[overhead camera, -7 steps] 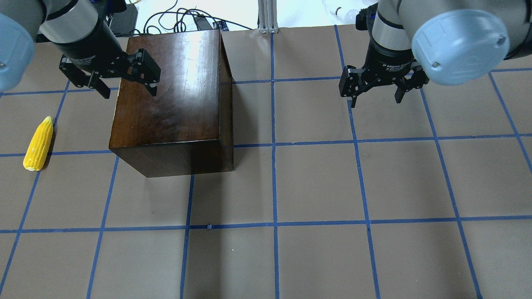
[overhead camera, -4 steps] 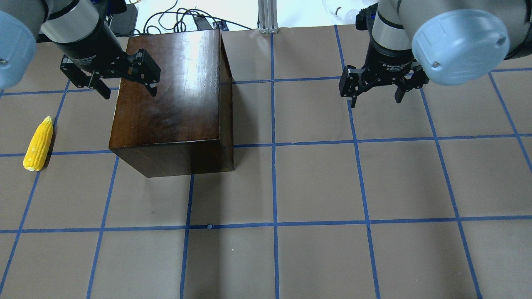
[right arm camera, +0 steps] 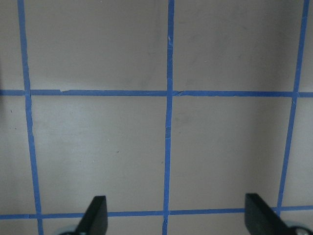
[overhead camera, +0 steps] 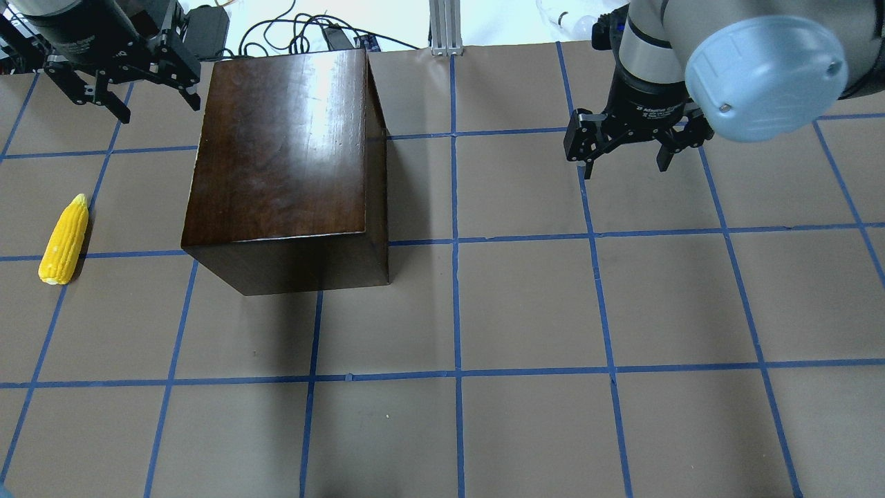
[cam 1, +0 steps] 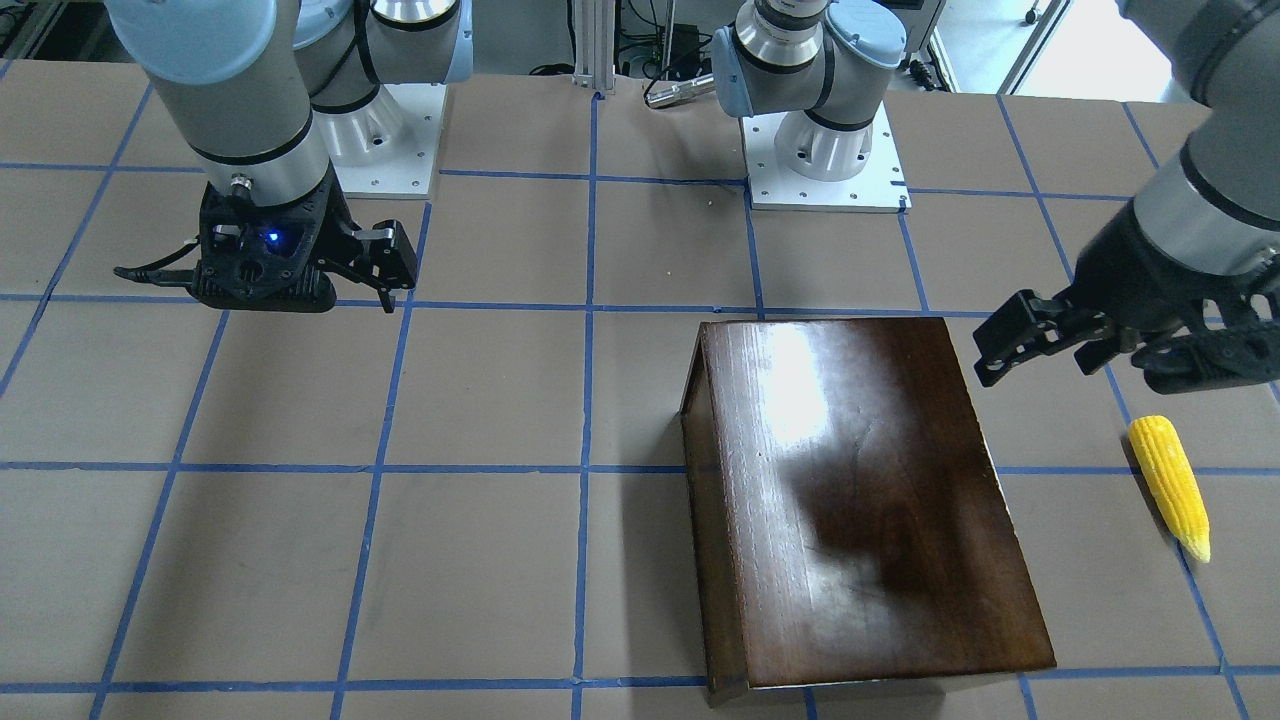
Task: Open drawer and put corn inside
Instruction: 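Move the left gripper down beside the cabinet toward the white drawer handle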
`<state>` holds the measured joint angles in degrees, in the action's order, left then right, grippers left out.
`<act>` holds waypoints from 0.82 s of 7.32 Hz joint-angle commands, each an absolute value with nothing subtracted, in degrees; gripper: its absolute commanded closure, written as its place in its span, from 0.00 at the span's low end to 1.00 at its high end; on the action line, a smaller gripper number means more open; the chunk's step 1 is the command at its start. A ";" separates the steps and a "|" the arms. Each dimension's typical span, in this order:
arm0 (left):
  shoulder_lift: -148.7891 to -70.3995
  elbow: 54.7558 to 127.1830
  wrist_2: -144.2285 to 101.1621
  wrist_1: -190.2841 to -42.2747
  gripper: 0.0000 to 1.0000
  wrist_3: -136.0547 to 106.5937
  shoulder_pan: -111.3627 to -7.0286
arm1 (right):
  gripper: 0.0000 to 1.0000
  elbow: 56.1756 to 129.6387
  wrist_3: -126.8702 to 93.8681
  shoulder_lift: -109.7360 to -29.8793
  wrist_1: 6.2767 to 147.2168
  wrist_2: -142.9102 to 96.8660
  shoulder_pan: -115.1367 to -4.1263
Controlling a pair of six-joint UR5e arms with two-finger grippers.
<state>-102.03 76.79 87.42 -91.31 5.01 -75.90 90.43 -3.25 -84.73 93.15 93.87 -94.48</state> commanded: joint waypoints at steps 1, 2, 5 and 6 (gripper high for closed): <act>-104.14 77.07 81.59 -91.84 0.00 12.52 -68.59 | 0.00 90.44 -3.25 -84.73 93.08 93.87 -94.48; -105.37 78.12 81.21 -91.85 0.00 18.75 -66.73 | 0.00 90.44 -3.25 -84.73 93.16 93.95 -94.48; -109.32 79.80 76.67 -90.88 0.00 27.85 -61.88 | 0.00 90.44 -3.25 -84.73 93.08 93.87 -94.48; -110.99 80.07 75.42 -90.27 0.00 28.21 -61.88 | 0.00 90.44 -3.25 -84.73 93.08 93.87 -94.48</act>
